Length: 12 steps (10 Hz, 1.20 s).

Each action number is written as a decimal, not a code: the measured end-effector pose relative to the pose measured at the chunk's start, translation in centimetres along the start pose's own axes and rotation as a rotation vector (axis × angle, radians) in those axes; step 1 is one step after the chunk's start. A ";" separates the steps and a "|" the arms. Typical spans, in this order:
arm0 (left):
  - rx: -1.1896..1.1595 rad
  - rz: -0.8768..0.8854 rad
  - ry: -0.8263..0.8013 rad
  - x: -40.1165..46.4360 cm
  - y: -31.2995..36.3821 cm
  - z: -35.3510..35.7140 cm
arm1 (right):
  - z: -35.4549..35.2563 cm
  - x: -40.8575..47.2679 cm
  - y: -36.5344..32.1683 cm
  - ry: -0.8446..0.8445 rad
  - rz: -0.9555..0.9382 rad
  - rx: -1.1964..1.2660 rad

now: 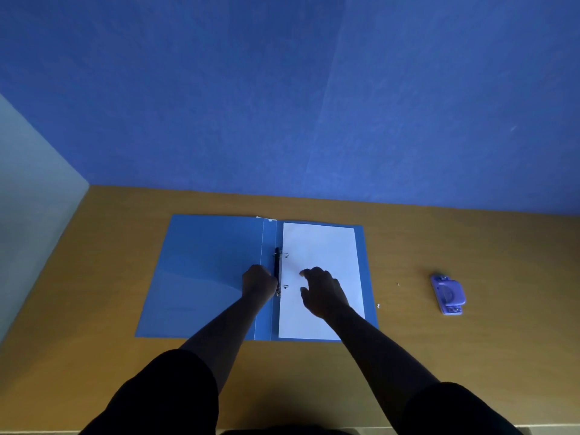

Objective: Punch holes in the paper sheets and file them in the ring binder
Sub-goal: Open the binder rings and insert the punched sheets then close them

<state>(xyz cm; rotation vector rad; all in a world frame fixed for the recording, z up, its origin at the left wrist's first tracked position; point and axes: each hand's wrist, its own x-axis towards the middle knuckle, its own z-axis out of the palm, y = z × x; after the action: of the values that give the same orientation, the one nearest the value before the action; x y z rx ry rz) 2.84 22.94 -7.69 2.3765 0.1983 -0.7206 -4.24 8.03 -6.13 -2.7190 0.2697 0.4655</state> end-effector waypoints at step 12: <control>0.025 0.002 0.112 1.8 1.6 0.4 | 2.0 5.5 -0.9 -0.065 0.106 0.294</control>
<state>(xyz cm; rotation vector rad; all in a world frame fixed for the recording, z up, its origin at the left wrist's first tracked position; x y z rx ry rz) 4.64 21.36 -8.05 2.4423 0.2353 -0.5930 0.51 8.92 -9.56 -2.4074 0.4300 0.4992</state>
